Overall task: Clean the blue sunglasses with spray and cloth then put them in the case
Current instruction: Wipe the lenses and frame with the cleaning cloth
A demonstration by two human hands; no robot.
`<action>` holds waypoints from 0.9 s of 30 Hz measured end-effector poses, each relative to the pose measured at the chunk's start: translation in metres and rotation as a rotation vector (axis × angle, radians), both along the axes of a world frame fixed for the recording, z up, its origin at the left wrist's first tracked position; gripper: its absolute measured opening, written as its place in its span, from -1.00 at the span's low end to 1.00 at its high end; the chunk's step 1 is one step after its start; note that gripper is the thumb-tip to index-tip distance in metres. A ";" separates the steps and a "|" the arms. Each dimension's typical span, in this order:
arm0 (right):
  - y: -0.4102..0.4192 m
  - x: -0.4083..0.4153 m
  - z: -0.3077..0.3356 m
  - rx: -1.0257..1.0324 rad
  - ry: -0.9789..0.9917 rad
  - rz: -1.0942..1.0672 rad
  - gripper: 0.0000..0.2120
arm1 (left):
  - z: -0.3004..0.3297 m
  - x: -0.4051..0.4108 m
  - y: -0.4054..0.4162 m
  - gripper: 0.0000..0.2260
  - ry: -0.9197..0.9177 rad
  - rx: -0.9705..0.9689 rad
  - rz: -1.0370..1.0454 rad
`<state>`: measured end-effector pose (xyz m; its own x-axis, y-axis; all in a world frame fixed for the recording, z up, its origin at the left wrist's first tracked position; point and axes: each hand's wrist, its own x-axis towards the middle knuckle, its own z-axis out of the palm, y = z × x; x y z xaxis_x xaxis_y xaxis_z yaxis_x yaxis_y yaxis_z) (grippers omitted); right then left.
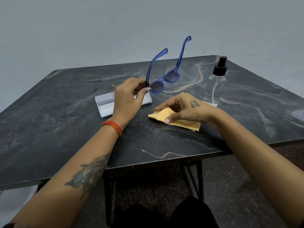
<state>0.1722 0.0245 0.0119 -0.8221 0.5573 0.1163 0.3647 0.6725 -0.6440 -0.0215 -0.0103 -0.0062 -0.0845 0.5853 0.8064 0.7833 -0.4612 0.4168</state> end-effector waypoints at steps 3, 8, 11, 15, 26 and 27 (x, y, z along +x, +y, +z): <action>0.000 -0.001 -0.007 -0.028 0.093 -0.074 -0.74 | 0.000 -0.001 0.000 -0.84 0.007 -0.007 0.003; 0.001 -0.003 -0.010 0.070 0.213 -0.149 -0.83 | 0.000 -0.001 0.001 -0.84 0.013 -0.009 0.005; 0.002 -0.001 -0.011 0.154 0.256 -0.207 -0.83 | -0.001 -0.001 0.001 -0.84 0.009 -0.011 0.002; -0.001 0.001 -0.012 0.308 0.302 -0.260 -0.86 | -0.001 -0.001 0.001 -0.85 0.004 -0.012 -0.002; -0.013 0.012 -0.014 0.459 0.224 -0.301 -0.93 | 0.000 0.000 0.001 -0.85 -0.014 -0.007 -0.009; -0.014 0.014 -0.015 0.434 0.204 -0.290 -0.91 | 0.000 0.000 0.001 -0.85 -0.012 -0.008 -0.009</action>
<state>0.1864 0.0105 -0.0033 -0.5789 0.6232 0.5259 0.4717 0.7820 -0.4075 -0.0216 -0.0092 -0.0061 -0.0889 0.5927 0.8005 0.7738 -0.4649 0.4302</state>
